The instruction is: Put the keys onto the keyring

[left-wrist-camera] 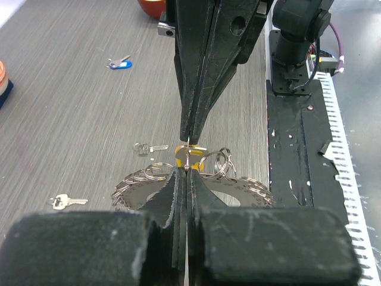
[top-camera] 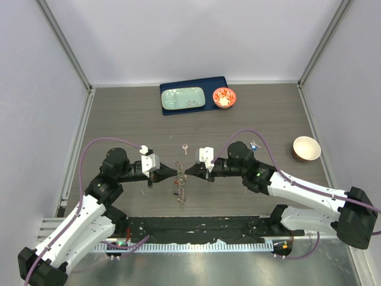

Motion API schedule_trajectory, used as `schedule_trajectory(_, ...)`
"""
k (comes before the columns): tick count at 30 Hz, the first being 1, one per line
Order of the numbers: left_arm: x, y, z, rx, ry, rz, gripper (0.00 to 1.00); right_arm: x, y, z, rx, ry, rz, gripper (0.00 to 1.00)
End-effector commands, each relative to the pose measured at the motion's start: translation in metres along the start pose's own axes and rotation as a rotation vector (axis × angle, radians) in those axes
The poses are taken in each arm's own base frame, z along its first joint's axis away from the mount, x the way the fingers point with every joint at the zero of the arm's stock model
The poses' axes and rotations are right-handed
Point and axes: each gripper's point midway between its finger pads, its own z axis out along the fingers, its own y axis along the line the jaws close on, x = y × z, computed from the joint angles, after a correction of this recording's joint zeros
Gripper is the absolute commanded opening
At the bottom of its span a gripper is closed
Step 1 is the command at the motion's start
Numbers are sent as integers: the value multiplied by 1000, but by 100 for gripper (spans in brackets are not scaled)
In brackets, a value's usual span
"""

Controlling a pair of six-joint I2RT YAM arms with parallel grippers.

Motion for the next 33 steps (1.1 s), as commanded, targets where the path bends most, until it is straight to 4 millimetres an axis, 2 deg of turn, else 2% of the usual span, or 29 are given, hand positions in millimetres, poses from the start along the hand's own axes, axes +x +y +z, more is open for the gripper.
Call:
schedule_trajectory(1,-28,3,-1,-1,-69,71,0,-27,-2,-2,-3,-82,-46,1)
schedule_trajectory(15,-28,0,-1,16,-69,61,0,-30,0,2,-25,-102,-39,1)
schedule_trajectory(25,-31,3,-1,1,-81,78,0,-18,-4,1,5,-49,-30,1)
schedule_trajectory(33,-32,3,-1,2,-82,78,0,-18,-6,0,12,-46,-33,1)
